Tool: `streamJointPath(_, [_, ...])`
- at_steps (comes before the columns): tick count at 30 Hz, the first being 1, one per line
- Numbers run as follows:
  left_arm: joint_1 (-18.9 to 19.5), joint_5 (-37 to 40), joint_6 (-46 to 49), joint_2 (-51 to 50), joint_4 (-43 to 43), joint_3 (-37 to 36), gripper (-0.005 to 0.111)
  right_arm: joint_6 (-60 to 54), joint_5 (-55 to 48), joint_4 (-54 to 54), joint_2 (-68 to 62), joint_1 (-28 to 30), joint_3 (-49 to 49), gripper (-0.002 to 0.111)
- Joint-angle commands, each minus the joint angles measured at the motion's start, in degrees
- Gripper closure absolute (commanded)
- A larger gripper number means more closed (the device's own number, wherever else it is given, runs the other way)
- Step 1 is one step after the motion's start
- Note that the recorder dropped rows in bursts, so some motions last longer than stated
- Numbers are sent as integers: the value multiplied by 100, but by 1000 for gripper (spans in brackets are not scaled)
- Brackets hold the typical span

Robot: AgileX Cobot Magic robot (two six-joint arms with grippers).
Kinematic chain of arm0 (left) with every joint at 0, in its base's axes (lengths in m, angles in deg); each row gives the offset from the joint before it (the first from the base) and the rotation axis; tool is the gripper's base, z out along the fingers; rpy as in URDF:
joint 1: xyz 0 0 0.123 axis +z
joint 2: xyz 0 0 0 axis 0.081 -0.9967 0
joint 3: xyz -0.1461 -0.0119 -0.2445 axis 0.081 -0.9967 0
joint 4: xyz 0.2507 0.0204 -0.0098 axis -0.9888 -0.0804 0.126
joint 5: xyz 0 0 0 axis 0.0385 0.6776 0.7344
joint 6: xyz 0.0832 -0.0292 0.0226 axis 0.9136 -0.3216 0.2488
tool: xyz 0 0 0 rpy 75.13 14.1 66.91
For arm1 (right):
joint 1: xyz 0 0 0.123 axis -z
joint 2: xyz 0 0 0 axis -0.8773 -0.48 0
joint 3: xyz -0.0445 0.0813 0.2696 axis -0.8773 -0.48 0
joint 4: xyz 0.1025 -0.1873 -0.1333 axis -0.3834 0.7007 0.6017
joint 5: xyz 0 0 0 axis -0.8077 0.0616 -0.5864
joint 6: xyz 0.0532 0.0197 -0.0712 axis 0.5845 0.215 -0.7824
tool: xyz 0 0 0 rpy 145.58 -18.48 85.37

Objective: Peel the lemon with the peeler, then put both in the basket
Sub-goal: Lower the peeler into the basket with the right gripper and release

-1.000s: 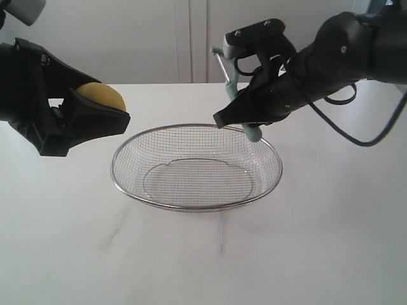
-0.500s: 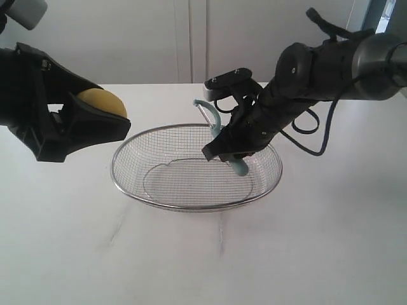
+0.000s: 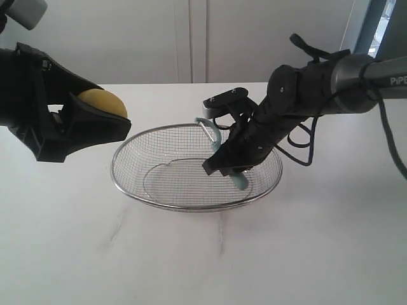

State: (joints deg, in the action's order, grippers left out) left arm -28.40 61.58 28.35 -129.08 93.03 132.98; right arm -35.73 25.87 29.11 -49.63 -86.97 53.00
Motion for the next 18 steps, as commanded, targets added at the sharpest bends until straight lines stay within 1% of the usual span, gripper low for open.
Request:
streamJointPath(1, [30, 57, -72, 60, 172, -18, 107, -69, -160, 5, -144, 63, 53, 108])
streamJointPath(6, [30, 57, -72, 60, 172, -18, 107, -69, -203, 5, -192, 63, 53, 108])
streamJointPath(9, [30, 57, -72, 60, 172, -18, 107, -24, -203, -8, -192, 63, 53, 101])
streamJointPath(12, [30, 57, -72, 60, 172, -18, 107, -24, -215, -8, -192, 63, 53, 90])
streamJointPath(18, [30, 57, -72, 60, 172, -18, 107, -24, -194, -8, -192, 63, 53, 61])
